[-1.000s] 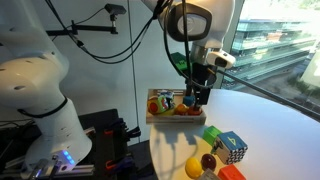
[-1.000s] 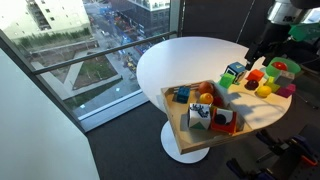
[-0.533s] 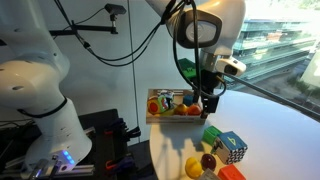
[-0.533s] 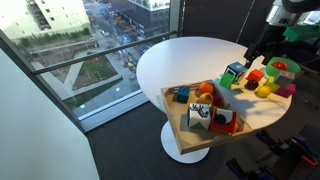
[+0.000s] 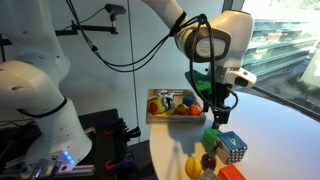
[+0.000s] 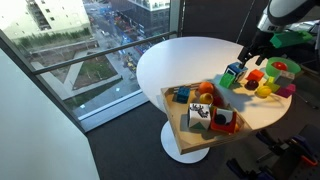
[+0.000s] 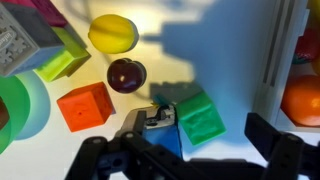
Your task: Put the 4 cube on the tray
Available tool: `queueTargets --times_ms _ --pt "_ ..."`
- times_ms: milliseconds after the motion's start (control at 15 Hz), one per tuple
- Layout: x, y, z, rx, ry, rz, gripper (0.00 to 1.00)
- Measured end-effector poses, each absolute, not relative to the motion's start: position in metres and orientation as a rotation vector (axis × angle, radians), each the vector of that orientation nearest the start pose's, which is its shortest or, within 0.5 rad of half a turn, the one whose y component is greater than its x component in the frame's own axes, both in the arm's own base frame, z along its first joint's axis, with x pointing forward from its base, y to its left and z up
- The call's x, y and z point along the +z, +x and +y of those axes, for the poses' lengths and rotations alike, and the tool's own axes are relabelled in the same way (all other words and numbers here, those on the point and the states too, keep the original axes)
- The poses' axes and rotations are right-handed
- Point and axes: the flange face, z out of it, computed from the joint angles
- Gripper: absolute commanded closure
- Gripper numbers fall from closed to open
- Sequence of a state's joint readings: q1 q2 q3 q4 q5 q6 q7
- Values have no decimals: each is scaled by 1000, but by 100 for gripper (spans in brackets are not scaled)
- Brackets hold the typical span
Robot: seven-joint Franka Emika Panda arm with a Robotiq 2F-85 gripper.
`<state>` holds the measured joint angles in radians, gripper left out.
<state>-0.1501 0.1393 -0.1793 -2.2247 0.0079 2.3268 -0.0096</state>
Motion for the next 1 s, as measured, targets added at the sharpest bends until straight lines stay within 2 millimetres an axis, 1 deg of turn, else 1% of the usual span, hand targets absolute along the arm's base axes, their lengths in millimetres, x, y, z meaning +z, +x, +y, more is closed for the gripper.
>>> queueTargets --times_ms 267,667,1000 --pt "297 519 -184 22 -3141 524 0" --pt "285 527 -200 -30 -3175 554 0" --pt "273 531 -205 -73 -3186 558 0"
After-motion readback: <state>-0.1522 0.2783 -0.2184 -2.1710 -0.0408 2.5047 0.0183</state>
